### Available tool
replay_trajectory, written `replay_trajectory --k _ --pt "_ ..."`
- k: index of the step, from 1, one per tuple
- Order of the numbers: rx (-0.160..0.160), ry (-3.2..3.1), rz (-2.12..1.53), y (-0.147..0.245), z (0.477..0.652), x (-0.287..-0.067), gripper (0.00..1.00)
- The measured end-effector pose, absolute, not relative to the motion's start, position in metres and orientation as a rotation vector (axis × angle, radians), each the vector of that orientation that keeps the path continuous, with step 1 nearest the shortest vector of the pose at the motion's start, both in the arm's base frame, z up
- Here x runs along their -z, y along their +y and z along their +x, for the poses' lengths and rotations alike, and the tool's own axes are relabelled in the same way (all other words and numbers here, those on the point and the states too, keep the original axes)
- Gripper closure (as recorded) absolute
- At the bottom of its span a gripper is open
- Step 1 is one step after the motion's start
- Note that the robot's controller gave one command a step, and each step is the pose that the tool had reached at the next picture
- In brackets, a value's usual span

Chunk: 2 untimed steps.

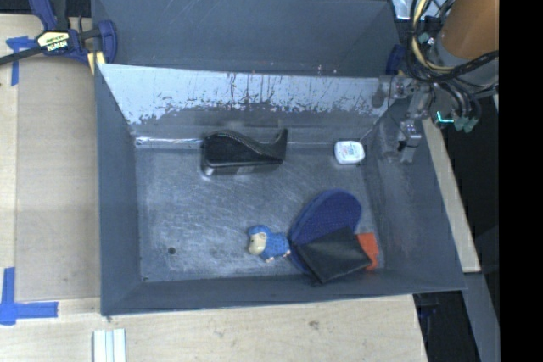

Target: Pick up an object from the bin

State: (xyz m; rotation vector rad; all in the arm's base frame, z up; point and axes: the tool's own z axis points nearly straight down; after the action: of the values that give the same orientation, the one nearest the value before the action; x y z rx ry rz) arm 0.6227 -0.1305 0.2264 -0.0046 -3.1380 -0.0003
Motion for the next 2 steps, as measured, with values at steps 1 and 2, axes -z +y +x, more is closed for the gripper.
replay_trajectory --k 1,2 --pt "0.003 -3.134 -0.140 -0.059 0.578 -0.091 0.00" --pt "-0.002 -3.145 0.202 -0.056 0.523 -0.074 0.00"
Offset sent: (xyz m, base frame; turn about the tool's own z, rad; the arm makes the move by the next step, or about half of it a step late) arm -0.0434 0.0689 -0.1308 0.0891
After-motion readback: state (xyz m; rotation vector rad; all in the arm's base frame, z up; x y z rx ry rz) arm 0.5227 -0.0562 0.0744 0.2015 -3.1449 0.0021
